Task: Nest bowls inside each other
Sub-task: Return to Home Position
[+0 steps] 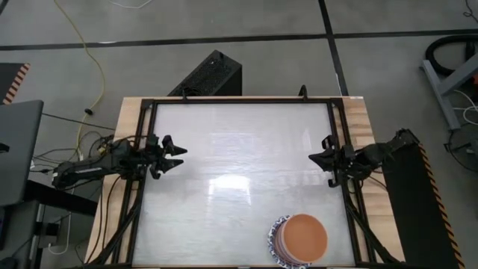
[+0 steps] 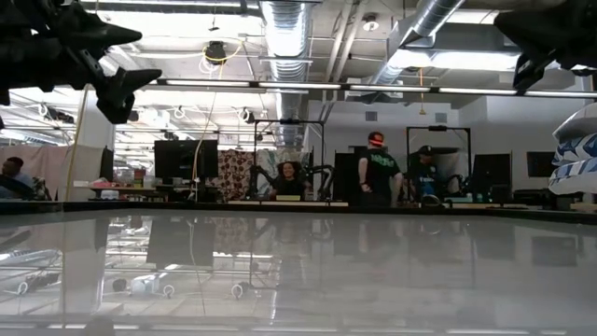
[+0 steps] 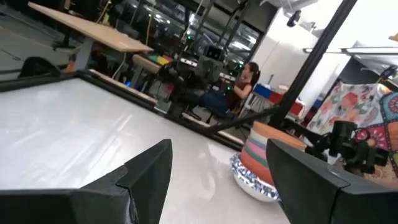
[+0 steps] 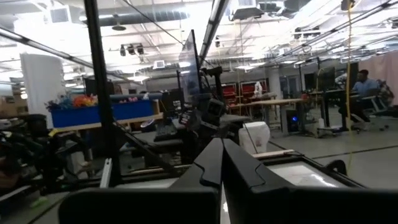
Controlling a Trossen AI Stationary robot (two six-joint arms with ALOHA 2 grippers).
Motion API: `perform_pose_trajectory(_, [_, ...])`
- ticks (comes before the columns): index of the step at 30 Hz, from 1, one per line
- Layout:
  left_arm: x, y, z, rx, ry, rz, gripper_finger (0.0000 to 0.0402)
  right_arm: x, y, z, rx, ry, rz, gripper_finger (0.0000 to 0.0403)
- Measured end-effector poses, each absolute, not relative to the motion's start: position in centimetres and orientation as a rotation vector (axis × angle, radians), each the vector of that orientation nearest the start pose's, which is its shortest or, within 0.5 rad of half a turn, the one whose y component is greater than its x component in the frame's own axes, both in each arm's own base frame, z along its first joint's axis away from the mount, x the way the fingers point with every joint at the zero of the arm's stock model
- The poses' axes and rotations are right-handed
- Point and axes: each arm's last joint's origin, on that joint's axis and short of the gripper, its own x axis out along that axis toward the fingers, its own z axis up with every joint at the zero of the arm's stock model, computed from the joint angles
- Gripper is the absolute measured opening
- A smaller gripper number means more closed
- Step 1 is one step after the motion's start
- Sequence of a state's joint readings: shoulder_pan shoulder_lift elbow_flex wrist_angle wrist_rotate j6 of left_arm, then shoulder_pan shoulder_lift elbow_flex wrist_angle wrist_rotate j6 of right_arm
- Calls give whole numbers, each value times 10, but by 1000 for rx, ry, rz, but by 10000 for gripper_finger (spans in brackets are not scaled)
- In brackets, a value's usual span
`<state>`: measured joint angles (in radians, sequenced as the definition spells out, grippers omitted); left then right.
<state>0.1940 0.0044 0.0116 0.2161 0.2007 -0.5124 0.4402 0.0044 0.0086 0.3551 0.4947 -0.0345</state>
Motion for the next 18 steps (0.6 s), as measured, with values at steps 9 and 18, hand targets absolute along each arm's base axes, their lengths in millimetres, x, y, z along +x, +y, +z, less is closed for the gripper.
perform_pose_trajectory(9, [95, 16, 180, -545, -173, 71, 249, 88, 24, 193, 98, -268, -77, 27])
perform_pose_trajectory(18, [96, 17, 169, -583, -67, 127, 249, 89, 25, 188, 73, -215, -73, 27])
